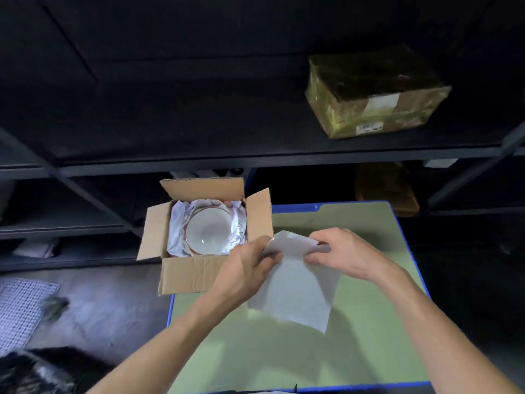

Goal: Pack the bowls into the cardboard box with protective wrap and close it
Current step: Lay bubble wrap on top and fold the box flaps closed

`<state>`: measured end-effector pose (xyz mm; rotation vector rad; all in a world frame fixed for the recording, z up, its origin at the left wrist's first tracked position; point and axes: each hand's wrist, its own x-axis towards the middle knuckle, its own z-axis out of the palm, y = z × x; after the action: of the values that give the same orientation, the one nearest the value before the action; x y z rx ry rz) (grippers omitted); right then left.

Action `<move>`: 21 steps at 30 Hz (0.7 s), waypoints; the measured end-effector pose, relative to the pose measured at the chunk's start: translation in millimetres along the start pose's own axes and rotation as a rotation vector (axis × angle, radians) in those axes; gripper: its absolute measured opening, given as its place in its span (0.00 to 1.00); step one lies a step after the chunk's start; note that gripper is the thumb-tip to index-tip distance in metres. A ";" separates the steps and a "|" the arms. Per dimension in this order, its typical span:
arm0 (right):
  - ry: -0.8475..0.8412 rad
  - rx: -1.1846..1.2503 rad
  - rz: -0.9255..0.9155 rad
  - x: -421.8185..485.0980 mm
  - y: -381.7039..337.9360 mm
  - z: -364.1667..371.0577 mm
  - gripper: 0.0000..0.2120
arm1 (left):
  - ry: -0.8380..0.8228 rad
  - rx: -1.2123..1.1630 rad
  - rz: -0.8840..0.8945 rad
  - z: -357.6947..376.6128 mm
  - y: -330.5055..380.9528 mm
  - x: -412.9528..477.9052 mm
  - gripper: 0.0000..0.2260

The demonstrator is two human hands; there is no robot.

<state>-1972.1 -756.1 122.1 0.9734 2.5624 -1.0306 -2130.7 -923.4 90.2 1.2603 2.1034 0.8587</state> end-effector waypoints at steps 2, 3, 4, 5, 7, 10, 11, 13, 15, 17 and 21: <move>-0.009 -0.023 -0.058 8.8 -17.0 -7.9 0.10 | 0.051 -0.037 -0.034 -18.4 -6.1 -4.5 0.11; -0.014 -0.027 -0.087 13.6 -26.2 -11.3 0.07 | 0.078 -0.056 -0.054 -26.9 -10.6 -7.3 0.12; -0.020 -0.022 -0.110 18.7 -34.9 -13.5 0.05 | 0.105 -0.063 -0.081 -34.5 -16.0 -9.7 0.14; -0.022 -0.012 -0.127 23.8 -43.2 -14.6 0.04 | 0.135 -0.068 -0.114 -42.1 -21.0 -12.5 0.16; 0.005 0.021 -0.158 33.7 -59.9 -14.0 0.02 | 0.203 -0.089 -0.183 -55.3 -31.3 -18.4 0.19; 0.076 0.148 -0.190 47.8 -84.4 -5.0 0.03 | 0.283 -0.151 -0.262 -71.5 -46.0 -26.6 0.23; 0.092 0.215 -0.196 51.9 -91.3 0.1 0.07 | 0.306 -0.165 -0.285 -76.5 -51.8 -28.8 0.22; 0.130 0.338 -0.181 59.7 -101.9 12.0 0.12 | 0.332 -0.210 -0.326 -86.6 -63.5 -32.6 0.19; 0.166 0.401 -0.140 65.7 -109.4 23.7 0.17 | 0.351 -0.252 -0.326 -97.0 -71.1 -34.4 0.08; 0.169 0.407 -0.086 68.2 -117.5 34.5 0.26 | 0.364 -0.266 -0.320 -106.8 -75.4 -32.9 0.05; 0.191 0.363 -0.048 67.8 -134.0 54.9 0.38 | 0.359 -0.295 -0.286 -119.8 -85.1 -24.0 0.10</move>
<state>-2113.2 -831.4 125.9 1.1489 2.6113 -1.5228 -2253.9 -1005.1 107.7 0.6706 2.2475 1.2771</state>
